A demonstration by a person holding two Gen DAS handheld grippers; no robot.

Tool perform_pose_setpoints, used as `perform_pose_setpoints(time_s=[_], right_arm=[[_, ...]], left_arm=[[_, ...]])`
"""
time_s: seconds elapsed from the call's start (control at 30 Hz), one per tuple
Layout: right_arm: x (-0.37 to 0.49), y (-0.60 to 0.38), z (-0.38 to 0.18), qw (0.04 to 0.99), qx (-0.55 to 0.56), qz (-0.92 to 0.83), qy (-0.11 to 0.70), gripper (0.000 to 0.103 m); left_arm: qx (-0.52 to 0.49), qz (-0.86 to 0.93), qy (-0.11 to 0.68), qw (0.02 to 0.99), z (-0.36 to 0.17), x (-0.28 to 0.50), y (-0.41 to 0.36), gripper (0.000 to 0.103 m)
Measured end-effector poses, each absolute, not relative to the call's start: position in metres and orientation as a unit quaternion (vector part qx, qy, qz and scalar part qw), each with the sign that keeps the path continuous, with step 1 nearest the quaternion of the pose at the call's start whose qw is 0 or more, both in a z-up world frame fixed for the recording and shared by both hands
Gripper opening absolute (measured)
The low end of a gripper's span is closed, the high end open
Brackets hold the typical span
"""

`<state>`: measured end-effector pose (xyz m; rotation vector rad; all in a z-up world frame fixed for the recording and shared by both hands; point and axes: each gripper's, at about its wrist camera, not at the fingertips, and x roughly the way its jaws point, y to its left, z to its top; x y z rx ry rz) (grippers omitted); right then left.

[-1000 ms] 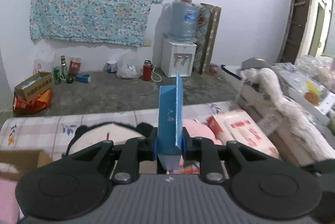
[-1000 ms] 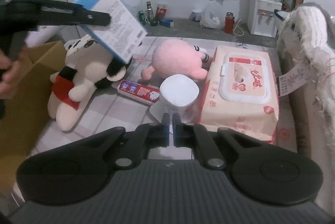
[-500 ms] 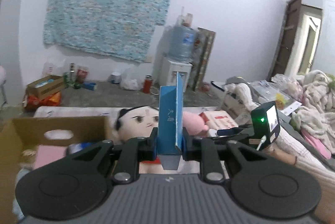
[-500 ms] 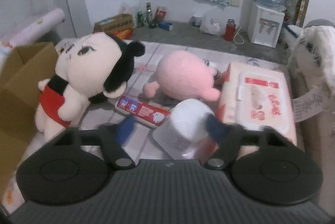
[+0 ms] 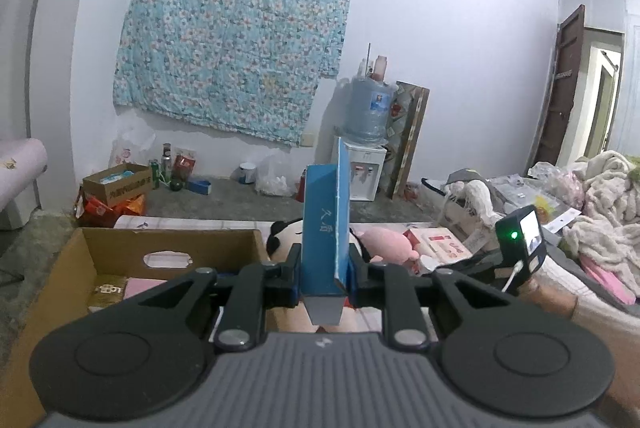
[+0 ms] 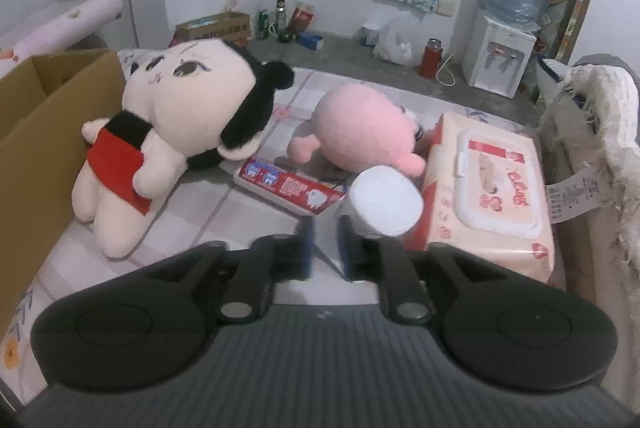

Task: Organize soft objects
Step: 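Grasp the white paper roll beside the wipes pack with the right gripper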

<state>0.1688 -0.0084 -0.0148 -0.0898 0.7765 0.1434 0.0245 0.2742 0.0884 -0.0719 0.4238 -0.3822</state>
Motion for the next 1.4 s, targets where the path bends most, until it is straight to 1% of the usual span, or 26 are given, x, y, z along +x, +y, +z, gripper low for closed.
perform_pose_setpoints(time_s=[0.03,0.07,0.1,0.2,0.33,0.37,0.43,0.47,0.5,0.73,0.87,1.03,1.07,1.1,1.17,1.23,1.3,1.4], right_arm=[[0.169,-0.010,-0.013,0.922,-0.045,0.071,0.377,0.042],[0.171,-0.012,-0.012,0.923,-0.050,0.069,0.376,0.060],[0.173,-0.012,-0.010,0.924,-0.058,0.065,0.373,0.069],[0.179,-0.014,-0.010,0.927,-0.076,0.064,0.361,0.071],[0.200,-0.013,-0.024,0.920,-0.088,0.052,0.379,0.075],[0.204,-0.012,-0.029,0.917,-0.094,0.051,0.383,0.077],[0.203,-0.007,-0.037,0.920,-0.121,0.046,0.370,0.074],[0.202,-0.005,-0.039,0.920,-0.131,0.040,0.368,0.061],[0.199,-0.003,-0.039,0.920,-0.144,0.025,0.364,0.053],[0.171,-0.002,-0.029,0.908,-0.159,0.078,0.379,0.052],[0.148,0.007,-0.022,0.906,-0.140,0.129,0.378,0.047],[0.135,0.013,-0.014,0.901,-0.117,0.156,0.386,0.048],[0.134,0.011,-0.013,0.901,-0.109,0.157,0.389,0.051],[0.135,0.009,-0.013,0.900,-0.100,0.156,0.394,0.059],[0.138,0.004,-0.015,0.897,-0.084,0.148,0.408,0.071],[0.139,0.001,-0.020,0.896,-0.077,0.141,0.413,0.071],[0.139,-0.001,-0.027,0.897,-0.080,0.135,0.415,0.069],[0.141,-0.004,-0.034,0.896,-0.052,0.142,0.418,0.066]], left_arm=[[-0.037,-0.188,0.210,0.959,0.086,0.023,0.277,0.022],[-0.040,-0.188,0.212,0.958,0.084,0.023,0.279,0.022],[-0.045,-0.188,0.214,0.958,0.083,0.024,0.281,0.022],[-0.054,-0.183,0.221,0.956,0.077,0.026,0.283,0.022],[-0.050,-0.174,0.230,0.956,0.068,0.032,0.285,0.022],[-0.051,-0.175,0.235,0.955,0.066,0.034,0.285,0.022],[-0.054,-0.176,0.239,0.954,0.064,0.037,0.286,0.022],[-0.054,-0.176,0.239,0.954,0.062,0.036,0.286,0.022],[-0.055,-0.176,0.238,0.954,0.063,0.037,0.286,0.022],[-0.060,-0.190,0.230,0.953,0.063,0.031,0.284,0.022],[-0.058,-0.192,0.229,0.952,0.064,0.025,0.281,0.022],[-0.058,-0.188,0.226,0.954,0.066,0.021,0.284,0.022],[-0.059,-0.187,0.226,0.954,0.067,0.020,0.284,0.022],[-0.060,-0.186,0.225,0.955,0.068,0.019,0.285,0.022],[-0.061,-0.184,0.225,0.955,0.068,0.018,0.286,0.022],[-0.063,-0.182,0.226,0.955,0.067,0.017,0.286,0.022],[-0.066,-0.178,0.228,0.955,0.065,0.017,0.287,0.022],[-0.071,-0.175,0.233,0.954,0.062,0.018,0.289,0.022]])
